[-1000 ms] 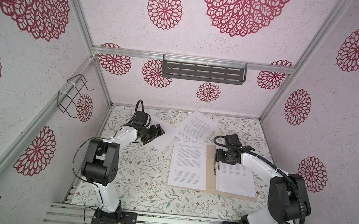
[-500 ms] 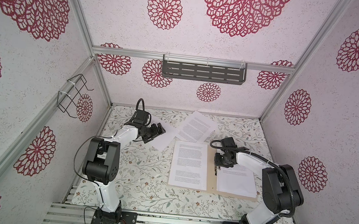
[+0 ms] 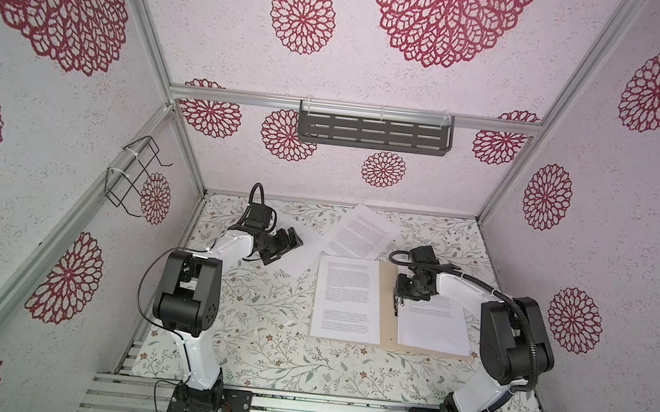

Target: Put the files into the folder

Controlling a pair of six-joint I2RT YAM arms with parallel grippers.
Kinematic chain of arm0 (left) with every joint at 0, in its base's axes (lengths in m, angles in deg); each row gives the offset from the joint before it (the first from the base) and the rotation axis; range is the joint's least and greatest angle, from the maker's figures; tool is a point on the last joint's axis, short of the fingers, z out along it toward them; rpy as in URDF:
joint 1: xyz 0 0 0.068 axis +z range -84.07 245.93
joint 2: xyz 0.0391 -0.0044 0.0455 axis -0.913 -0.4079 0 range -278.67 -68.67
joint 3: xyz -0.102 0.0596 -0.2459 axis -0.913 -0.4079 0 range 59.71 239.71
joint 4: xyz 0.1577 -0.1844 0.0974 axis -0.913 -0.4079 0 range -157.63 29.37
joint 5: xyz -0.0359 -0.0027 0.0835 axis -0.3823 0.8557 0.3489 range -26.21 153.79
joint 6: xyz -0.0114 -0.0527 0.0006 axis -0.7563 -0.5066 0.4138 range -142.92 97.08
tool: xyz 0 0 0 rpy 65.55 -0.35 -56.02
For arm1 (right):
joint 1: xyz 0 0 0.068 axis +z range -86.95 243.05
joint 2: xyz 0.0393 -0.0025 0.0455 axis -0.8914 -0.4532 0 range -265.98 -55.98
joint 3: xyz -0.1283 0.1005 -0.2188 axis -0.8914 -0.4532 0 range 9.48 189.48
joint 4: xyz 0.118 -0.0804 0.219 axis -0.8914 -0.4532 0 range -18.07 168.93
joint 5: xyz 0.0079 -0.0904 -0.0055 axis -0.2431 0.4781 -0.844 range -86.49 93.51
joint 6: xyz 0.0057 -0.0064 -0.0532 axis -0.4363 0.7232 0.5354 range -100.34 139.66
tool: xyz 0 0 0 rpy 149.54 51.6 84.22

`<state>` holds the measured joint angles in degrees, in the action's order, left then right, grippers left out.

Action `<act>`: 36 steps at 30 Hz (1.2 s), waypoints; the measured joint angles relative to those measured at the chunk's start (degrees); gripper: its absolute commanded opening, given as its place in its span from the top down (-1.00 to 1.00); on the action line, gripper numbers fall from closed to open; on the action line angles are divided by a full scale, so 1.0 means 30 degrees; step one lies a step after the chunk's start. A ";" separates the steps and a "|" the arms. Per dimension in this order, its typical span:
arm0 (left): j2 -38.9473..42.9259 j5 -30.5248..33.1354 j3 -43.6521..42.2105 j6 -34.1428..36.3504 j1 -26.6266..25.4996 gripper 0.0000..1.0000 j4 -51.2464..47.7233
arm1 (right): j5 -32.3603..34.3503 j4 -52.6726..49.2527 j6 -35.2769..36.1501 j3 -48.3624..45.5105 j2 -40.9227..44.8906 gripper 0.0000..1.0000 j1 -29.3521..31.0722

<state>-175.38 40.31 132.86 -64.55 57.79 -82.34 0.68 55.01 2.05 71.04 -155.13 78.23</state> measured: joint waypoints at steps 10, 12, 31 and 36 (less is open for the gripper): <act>-0.0015 0.0007 0.0000 0.0007 0.0146 -0.95 0.0000 | -0.1180 -0.0270 0.0962 0.4146 -0.3315 0.70 -0.1530; -0.0066 0.0000 0.0036 0.0015 0.0168 -0.95 -0.0029 | -0.1304 -0.0328 0.1166 0.4896 -0.3861 0.52 -0.1770; -0.5421 -0.0102 0.5348 0.0437 -0.0947 -0.95 -0.1421 | -0.1603 -0.0510 0.1486 0.4575 -0.0670 -0.51 -0.2084; -0.5326 -0.0175 0.4379 0.0452 -0.1574 -0.95 -0.1013 | -0.1574 0.0102 0.1355 0.4182 0.0634 -0.82 -0.2120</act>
<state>-191.36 39.78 145.99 -63.19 53.06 -85.38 -4.04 55.32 6.12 83.59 -153.23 71.87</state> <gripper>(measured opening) 0.974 0.769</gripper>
